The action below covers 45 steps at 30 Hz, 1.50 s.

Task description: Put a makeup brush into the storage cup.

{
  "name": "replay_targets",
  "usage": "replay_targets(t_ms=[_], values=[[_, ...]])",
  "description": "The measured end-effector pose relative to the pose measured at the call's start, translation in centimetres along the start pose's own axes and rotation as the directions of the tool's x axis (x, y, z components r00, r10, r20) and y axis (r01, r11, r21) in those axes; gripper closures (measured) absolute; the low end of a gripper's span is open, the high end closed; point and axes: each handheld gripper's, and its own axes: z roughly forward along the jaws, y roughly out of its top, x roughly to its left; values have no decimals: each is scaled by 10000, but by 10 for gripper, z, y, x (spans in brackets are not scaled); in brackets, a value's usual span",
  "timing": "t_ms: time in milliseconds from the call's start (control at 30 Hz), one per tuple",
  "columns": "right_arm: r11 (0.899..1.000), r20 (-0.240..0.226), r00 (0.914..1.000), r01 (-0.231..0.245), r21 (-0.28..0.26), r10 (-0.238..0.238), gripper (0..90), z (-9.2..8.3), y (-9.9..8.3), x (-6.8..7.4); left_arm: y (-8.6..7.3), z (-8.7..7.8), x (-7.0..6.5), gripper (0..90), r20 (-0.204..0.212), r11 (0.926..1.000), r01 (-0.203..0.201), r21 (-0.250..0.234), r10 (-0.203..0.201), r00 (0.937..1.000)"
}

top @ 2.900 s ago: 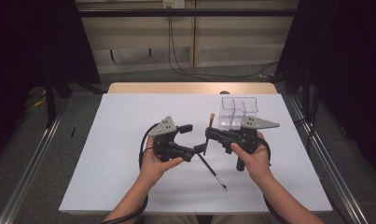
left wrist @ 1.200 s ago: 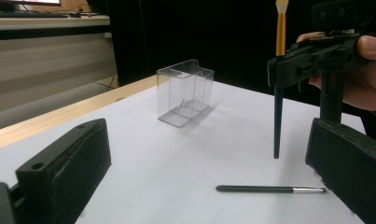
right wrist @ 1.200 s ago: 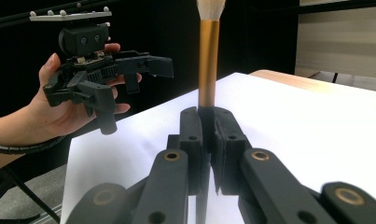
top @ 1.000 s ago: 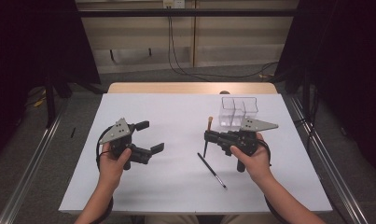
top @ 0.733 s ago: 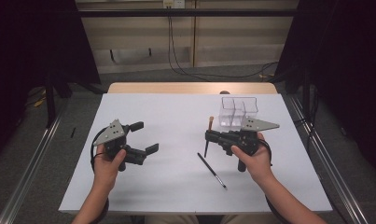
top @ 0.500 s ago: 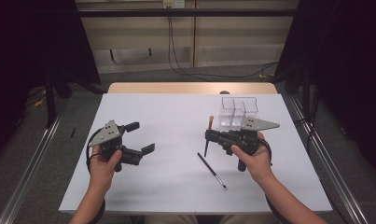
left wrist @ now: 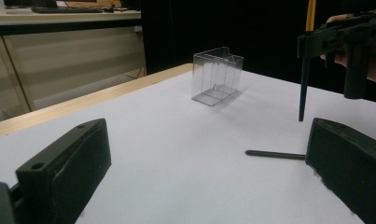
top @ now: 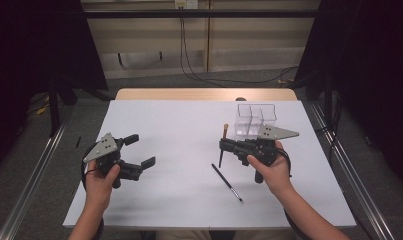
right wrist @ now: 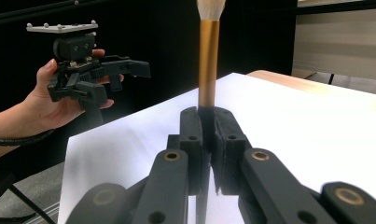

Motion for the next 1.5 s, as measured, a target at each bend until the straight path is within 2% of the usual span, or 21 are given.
replay_targets(t_ms=[233, 633, 933, 1500], values=[[10000, 78, 9999, -90, 28, 90, 844, -2, -1, -2, -6, -12, 4, 0, -316, 9999, 115, -73, -117, 9994], [10000, 441, 9990, -50, 14, 49, 844, -13, 0, -8, -8, -14, 8, 0, -347, 9998, -14, -208, 7, 9994], [9999, 682, 9976, -133, -29, 135, 844, -20, 4, -15, -7, -16, 10, 1, -331, 9993, 72, -367, -84, 9994], [9999, 1102, 9939, -6, 167, -12, 844, -36, 20, -34, -12, -17, 9, 0, -330, 9998, 82, -188, -88, 9994]])
